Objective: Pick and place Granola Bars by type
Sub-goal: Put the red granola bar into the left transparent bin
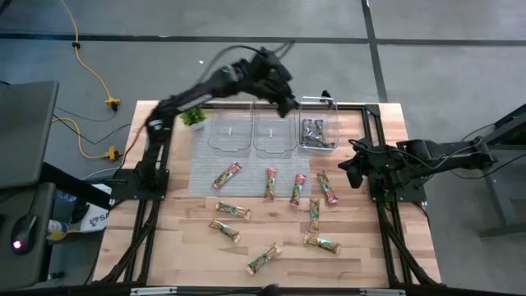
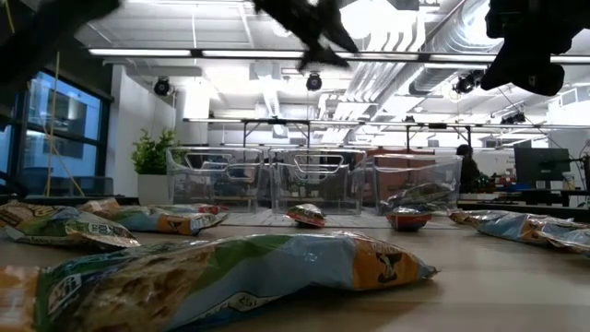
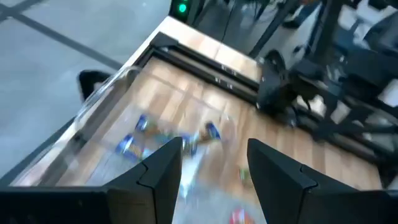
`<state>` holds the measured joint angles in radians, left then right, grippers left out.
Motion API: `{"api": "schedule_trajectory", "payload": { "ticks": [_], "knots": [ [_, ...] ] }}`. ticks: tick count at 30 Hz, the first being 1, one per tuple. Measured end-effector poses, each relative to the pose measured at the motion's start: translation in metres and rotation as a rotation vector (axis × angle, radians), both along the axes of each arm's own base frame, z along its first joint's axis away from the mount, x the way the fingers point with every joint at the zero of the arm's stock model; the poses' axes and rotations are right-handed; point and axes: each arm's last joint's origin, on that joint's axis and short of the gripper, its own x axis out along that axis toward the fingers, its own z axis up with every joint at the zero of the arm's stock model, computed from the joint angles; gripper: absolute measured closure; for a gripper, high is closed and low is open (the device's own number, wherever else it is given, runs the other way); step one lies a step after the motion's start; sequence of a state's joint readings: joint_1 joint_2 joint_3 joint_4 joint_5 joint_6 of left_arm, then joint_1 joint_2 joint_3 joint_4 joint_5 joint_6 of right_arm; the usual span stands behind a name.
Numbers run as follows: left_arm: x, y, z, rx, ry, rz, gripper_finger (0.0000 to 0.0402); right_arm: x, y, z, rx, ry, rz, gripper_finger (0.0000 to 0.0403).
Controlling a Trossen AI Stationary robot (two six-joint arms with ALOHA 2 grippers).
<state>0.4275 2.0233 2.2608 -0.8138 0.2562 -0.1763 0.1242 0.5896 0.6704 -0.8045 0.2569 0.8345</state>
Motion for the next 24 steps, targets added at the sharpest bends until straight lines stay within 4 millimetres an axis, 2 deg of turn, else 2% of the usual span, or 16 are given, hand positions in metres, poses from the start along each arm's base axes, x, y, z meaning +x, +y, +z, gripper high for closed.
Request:
{"api": "schedule_trajectory", "payload": {
  "ticks": [3,6,10,13,16,18,24],
  "knots": [
    [-0.036,-0.024,0.025,0.022,0.105,0.038,0.0227,0.0,0.0,0.0,0.001,0.0,-0.001,0.0403],
    [-0.068,-0.049,0.038,0.025,0.25,0.106,0.0227,0.0,0.0,0.0,0.002,0.0,-0.001,0.0403],
    [-0.102,-0.089,0.044,0.051,0.432,0.18,0.0227,0.0,0.0,0.0,0.001,0.005,-0.001,0.0403],
    [-0.118,-0.123,0.039,0.067,0.49,0.217,0.0227,0.0,0.0,-0.001,0.0,0.007,-0.003,0.0403],
    [-0.137,-0.154,0.022,0.068,0.498,0.287,0.0227,0.0,0.0,0.0,0.0,0.006,-0.003,0.0403],
    [-0.151,-0.17,0.002,0.047,0.5,0.336,0.0227,0.0,0.0,0.0,0.0,0.006,-0.003,0.0403],
    [-0.178,-0.197,-0.087,-0.107,0.541,0.376,0.0227,0.0,0.0,0.0,0.001,0.006,-0.002,0.0403]
  ]
}}
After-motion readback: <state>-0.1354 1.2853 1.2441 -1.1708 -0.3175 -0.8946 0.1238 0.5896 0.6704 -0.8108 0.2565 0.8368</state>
